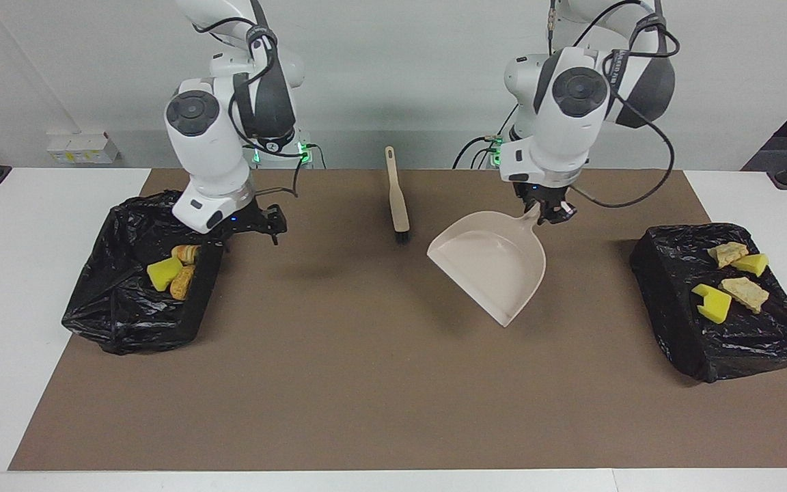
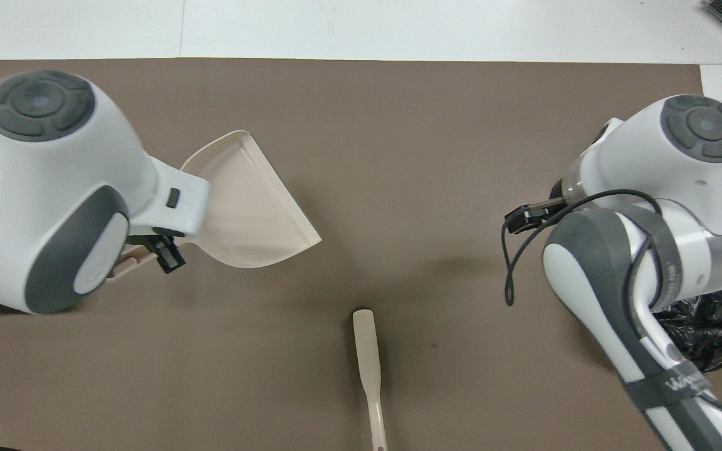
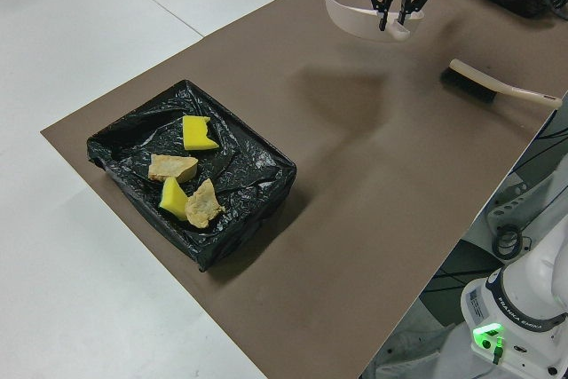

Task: Sweep and dump trash in bin
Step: 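Bring the emptied dustpan back toward the table center with the left gripper, then lower the dustpan onto the table and open the left gripper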

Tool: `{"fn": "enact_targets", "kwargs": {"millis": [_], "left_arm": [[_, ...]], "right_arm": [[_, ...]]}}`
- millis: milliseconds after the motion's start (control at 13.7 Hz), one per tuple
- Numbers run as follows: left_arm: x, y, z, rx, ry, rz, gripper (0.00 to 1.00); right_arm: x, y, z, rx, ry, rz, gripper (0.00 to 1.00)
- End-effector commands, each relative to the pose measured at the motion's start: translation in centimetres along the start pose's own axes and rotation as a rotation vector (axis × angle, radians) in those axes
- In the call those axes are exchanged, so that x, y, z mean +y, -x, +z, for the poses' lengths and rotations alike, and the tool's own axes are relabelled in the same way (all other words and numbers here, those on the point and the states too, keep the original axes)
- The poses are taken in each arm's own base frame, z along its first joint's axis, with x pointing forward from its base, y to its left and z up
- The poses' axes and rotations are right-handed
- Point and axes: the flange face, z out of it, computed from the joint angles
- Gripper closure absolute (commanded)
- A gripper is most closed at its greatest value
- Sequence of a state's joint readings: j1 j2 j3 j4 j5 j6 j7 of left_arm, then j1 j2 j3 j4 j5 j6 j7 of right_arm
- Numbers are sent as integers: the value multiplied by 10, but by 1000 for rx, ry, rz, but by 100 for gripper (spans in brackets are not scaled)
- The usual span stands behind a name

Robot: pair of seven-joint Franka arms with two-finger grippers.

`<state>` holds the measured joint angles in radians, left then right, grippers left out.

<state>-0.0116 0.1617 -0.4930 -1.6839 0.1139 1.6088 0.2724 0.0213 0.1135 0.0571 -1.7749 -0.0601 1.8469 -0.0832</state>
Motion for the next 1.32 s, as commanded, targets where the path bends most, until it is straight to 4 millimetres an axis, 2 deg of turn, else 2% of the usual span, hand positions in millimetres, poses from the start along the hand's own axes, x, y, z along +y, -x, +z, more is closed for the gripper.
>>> {"fn": "enact_targets", "kwargs": {"millis": [0, 146, 220, 293, 366, 513, 659, 879, 952, 1025, 1098, 1245], "left_arm": [[23, -40, 28, 54, 47, -229, 100], [35, -65, 43, 93, 77, -361, 100], [36, -78, 52, 115, 96, -426, 100], [35, -89, 49, 167, 120, -487, 100], [36, -99, 58, 177, 144, -536, 100], [35, -106, 53, 196, 154, -584, 100], [44, -114, 58, 213, 170, -632, 100], [60, -125, 65, 243, 194, -639, 100], [70, -135, 80, 236, 199, -640, 100], [83, -147, 96, 234, 223, -685, 100], [87, -154, 105, 235, 248, -740, 100], [88, -153, 111, 213, 245, -752, 100]], "right_arm": [[51, 5, -25, 36, 12, 45, 0], [70, 9, -45, 66, 22, 80, 0], [71, 16, -58, 64, 15, 97, 0], [64, 23, -70, 66, 6, 134, 0], [57, 26, -78, 71, 8, 212, 0], [45, 41, -98, 65, 3, 333, 0], [32, 46, -99, 34, 0, 380, 0], [33, 54, -103, -5, -3, 375, 0], [33, 59, -120, 8, -18, 388, 0], [31, 63, -127, 7, -37, 398, 0], [30, 68, -127, 6, -34, 387, 0], [25, 75, -123, 1, -35, 395, 0]]}}
